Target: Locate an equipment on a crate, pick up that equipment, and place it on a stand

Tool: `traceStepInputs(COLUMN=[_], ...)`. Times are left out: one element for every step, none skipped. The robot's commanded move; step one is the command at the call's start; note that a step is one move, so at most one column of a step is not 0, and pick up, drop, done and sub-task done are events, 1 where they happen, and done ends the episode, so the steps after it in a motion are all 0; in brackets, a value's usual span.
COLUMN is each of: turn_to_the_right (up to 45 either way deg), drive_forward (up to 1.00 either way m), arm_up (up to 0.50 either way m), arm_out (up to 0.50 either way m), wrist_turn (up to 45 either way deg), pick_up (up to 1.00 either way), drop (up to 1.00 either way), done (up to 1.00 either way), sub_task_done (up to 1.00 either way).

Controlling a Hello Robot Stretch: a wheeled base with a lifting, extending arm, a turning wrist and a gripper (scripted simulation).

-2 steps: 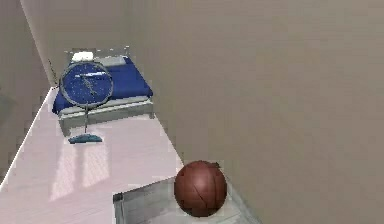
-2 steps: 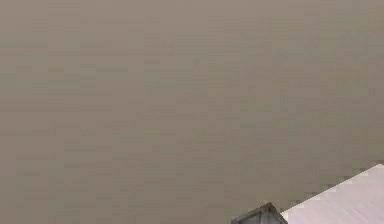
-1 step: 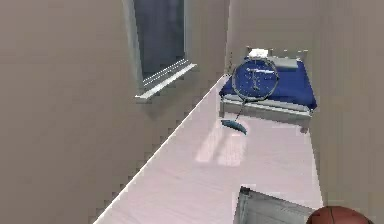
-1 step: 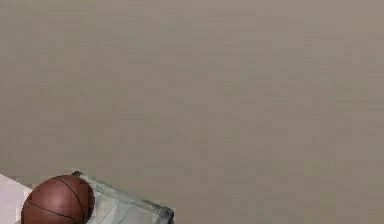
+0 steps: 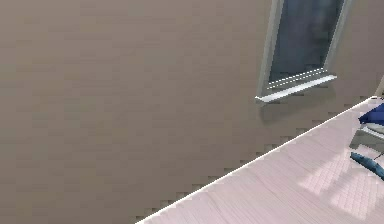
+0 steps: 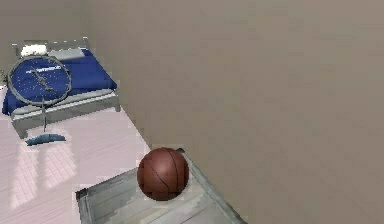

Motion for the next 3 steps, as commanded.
traceStepInputs(turn_to_the_right=[0.0,0.0,0.0], drive_forward=[0.0,0.0,0.0], arm_up=[0.5,0.3,0.0], arm_out=[0.0,0.0,0.26], wrist_turn=[0.0,0.0,0.0], pick_up=[0.0,0.0,0.0], drop=[0.0,0.0,0.0], done=[0.0,0.0,0.0], sub_task_done=[0.0,0.0,0.0])
